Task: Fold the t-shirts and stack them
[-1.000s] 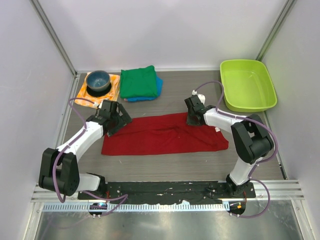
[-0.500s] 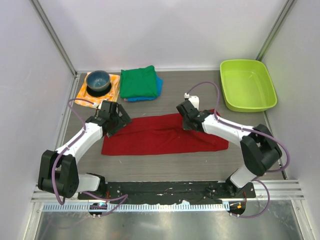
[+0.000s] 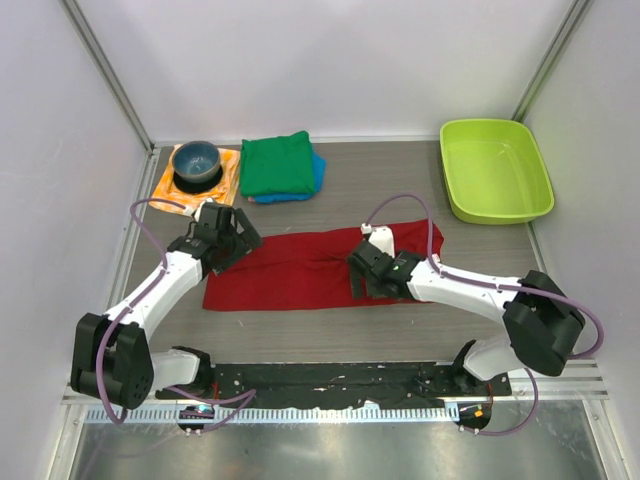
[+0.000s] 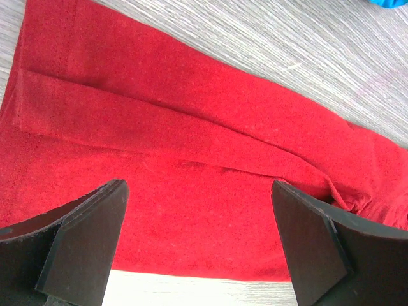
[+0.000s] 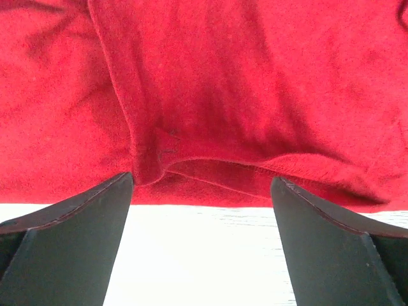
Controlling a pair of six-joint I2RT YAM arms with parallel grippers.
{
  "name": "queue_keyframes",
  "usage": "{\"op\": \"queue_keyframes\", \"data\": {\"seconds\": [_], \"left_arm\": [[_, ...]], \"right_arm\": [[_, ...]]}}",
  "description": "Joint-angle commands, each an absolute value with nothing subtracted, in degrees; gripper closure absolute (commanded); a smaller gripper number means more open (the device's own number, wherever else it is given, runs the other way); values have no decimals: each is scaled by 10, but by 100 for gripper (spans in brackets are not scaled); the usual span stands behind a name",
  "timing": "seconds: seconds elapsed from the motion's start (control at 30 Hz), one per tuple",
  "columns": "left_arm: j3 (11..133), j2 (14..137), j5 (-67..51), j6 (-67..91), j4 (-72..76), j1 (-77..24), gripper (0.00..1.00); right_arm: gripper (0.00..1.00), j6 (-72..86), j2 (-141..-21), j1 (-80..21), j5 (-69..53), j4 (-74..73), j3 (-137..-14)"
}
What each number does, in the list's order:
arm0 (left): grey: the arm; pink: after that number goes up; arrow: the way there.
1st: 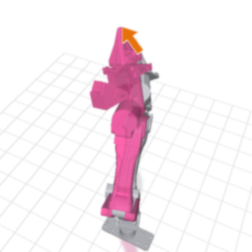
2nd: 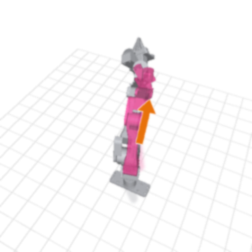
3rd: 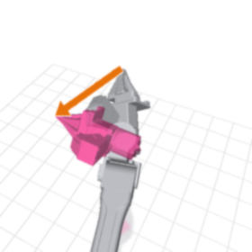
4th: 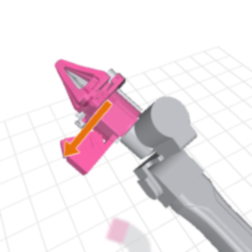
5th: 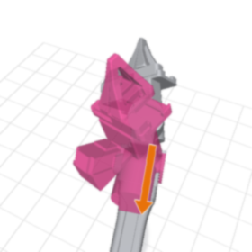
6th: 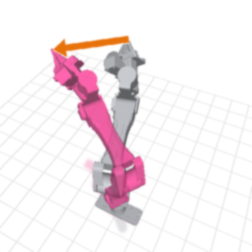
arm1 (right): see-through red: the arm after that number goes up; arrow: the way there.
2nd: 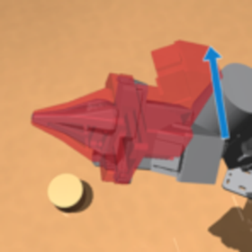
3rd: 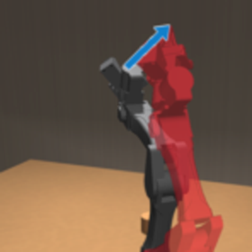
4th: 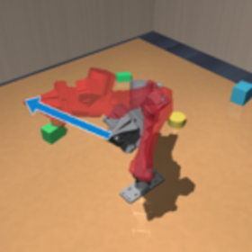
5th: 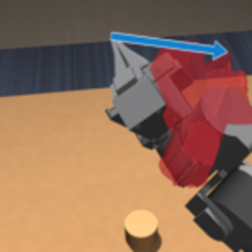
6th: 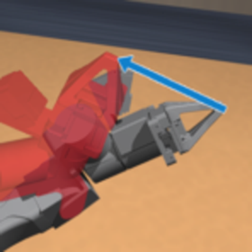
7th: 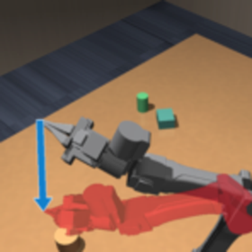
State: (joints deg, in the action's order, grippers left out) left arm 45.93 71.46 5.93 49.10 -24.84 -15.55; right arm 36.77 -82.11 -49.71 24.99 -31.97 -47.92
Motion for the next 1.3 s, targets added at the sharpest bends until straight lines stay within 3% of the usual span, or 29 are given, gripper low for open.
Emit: {"op": "queue_keyframes", "data": {"seconds": [0.0,0.37,0.5,0.7,1.0,1.27], "left_arm": [[456,701,67,495,-252,-161,0],[464,710,84,484,-259,-166,0],[479,725,109,469,-271,-166,0],[497,755,123,472,-287,-166,0],[487,758,196,494,-309,-166,0],[517,819,214,500,-302,-164,0]], "right_arm": [[3,380,-778,-500,316,-323,-503],[2,338,-891,-482,360,-253,-578],[4,331,-949,-475,295,-206,-596],[5,309,-945,-477,235,-117,-611],[8,255,-1004,-483,160,-97,-713],[10,245,-1029,-485,134,-81,-729]]}}
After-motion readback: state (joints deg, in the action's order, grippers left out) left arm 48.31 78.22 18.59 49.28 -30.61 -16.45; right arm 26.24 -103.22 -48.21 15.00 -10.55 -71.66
